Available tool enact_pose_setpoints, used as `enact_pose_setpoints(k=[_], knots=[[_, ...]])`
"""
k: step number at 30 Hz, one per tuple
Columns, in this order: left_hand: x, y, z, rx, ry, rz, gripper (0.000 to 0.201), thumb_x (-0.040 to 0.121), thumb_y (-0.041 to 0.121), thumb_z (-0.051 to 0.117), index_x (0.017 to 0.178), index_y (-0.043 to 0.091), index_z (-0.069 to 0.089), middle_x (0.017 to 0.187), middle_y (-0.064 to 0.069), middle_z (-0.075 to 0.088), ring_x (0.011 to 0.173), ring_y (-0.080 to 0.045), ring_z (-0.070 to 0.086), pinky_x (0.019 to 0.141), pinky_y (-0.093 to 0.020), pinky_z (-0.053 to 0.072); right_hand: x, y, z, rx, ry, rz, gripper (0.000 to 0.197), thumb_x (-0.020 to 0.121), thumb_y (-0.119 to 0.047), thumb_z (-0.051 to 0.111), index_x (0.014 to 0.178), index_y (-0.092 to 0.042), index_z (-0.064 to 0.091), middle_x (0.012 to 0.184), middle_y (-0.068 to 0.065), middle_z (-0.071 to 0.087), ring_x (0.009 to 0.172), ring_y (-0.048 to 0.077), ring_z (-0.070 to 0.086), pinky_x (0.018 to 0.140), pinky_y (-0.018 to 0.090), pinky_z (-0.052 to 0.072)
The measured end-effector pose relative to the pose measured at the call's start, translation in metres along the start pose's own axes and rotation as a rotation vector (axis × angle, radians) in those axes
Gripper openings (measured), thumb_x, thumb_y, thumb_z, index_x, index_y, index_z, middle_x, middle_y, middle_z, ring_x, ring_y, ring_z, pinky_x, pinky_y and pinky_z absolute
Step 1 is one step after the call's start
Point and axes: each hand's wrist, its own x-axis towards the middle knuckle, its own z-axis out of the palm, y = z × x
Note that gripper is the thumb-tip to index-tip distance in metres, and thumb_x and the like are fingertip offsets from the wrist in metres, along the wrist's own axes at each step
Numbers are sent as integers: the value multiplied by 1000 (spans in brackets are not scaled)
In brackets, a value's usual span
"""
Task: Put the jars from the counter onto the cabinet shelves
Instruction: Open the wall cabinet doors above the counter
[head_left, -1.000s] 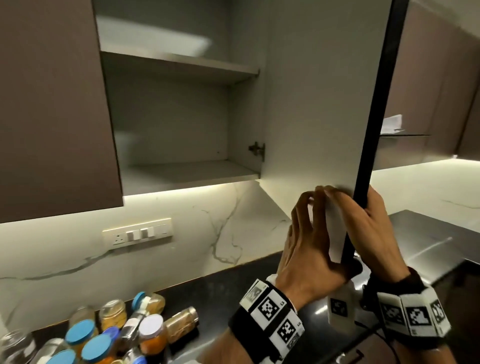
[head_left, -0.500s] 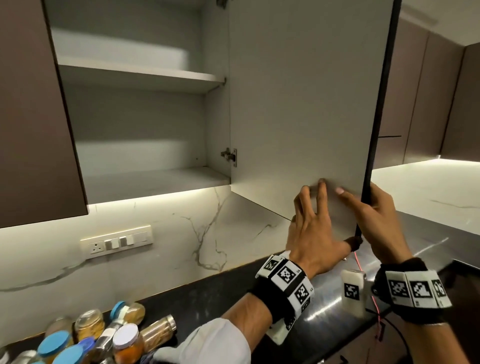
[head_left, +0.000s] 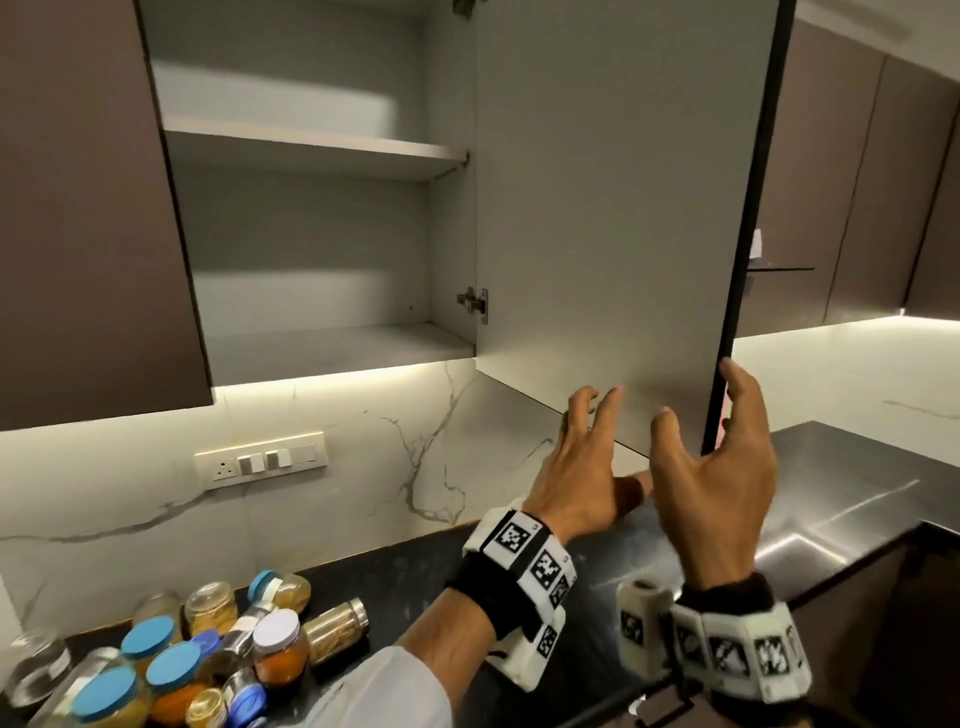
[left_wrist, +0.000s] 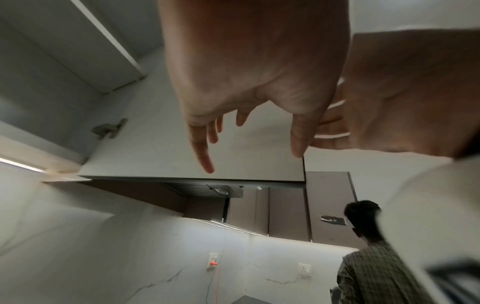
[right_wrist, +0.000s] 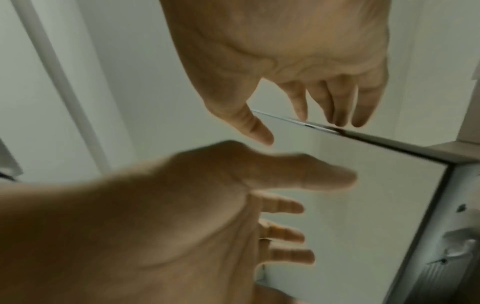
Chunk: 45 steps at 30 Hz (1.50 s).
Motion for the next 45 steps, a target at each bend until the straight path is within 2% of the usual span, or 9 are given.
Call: enact_pose_setpoints(k=[2,5,10,17,21,25,28,38,45], knots=[[-14,-19,-11,-21,29,-47,91,89,28,73,162,24,18,165,4,6,151,-28,27,120,-53,35,-30,-18,7,106,-30,-53,56,92,-16,70,146,-20,55,158,0,50,147,13,44,120,37,38],[-41,-52,-39,-20,147,-110,70,93,23,72,152,18,37,158,-7,27,142,-29,42,116,-49,43,-58,-36,34,329,-327,-17,34,94,-13,69,126,-25,68,131,-10,67,123,0,61,102,22,52],[-83,-107,-123,117,291,-294,58,89,20,75,143,16,52,147,-7,39,135,-24,47,112,-43,46,-70,-59,124,407,-717,49,18,97,-20,68,112,-25,75,106,-14,76,100,-3,70,89,21,57],[-105,-183,-272,351,627,-573,48,89,35,75,133,22,61,139,0,49,128,-23,56,106,-39,47,-78,-126,286,507,-996,74,32,75,-53,63,92,-31,79,91,-9,80,94,15,75,92,52,60],[-103,-207,-340,395,667,-660,62,88,48,69,143,24,53,146,-1,43,137,-24,48,112,-46,43,-77,-166,382,557,-1080,105,51,72,-59,65,112,-28,75,107,-5,79,105,18,73,97,51,58],[-101,-229,-370,342,721,-669,84,77,60,61,152,29,41,150,1,37,145,-25,42,115,-53,41,-80,-192,440,562,-1125,161,55,91,-46,69,138,-19,63,135,3,69,122,24,66,111,45,49],[-101,-241,-382,422,695,-707,88,84,58,60,160,31,26,161,0,26,149,-27,32,118,-54,37,-89,-204,475,622,-1160,196,58,95,-44,69,145,-19,56,136,3,69,122,25,67,108,44,52],[-111,-253,-360,601,724,-661,83,93,53,65,161,30,22,166,-6,8,153,-30,18,112,-50,41,-113,-180,481,771,-1101,225,30,105,-25,58,132,-17,65,122,4,74,112,25,70,100,42,58],[-163,-221,-342,589,781,-533,90,91,49,70,162,30,18,168,-5,8,155,-27,17,111,-49,44,-147,-198,414,836,-1006,193,37,98,-49,58,125,-27,71,117,-5,75,110,18,69,99,50,59]])
